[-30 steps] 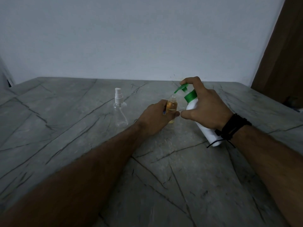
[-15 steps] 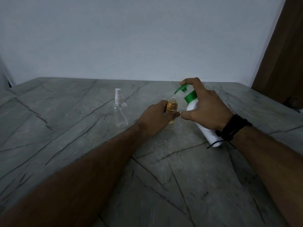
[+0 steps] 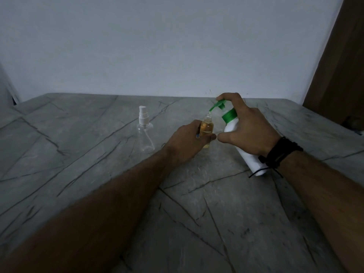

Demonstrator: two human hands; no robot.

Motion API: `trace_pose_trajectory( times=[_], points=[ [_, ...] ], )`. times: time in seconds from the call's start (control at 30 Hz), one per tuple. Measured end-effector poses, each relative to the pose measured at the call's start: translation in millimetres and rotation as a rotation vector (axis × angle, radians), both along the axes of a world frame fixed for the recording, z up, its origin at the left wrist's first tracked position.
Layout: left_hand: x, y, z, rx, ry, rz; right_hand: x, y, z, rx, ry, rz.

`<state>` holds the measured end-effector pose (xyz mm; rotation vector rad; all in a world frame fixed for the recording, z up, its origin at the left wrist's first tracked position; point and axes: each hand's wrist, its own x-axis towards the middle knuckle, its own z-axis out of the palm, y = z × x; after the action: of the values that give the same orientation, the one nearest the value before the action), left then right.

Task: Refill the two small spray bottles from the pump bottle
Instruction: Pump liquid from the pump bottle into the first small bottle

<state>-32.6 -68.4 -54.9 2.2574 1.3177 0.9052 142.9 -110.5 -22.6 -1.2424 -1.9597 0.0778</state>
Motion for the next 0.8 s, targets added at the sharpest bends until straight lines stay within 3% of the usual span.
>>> trace_pose_trajectory(
  times=[0.8],
  points=[
    [-1.5,2.0,-1.7,-0.011,-0.007,-0.008,1.8,0.2,-1.3,0.014,0.013,0.023]
  ],
)
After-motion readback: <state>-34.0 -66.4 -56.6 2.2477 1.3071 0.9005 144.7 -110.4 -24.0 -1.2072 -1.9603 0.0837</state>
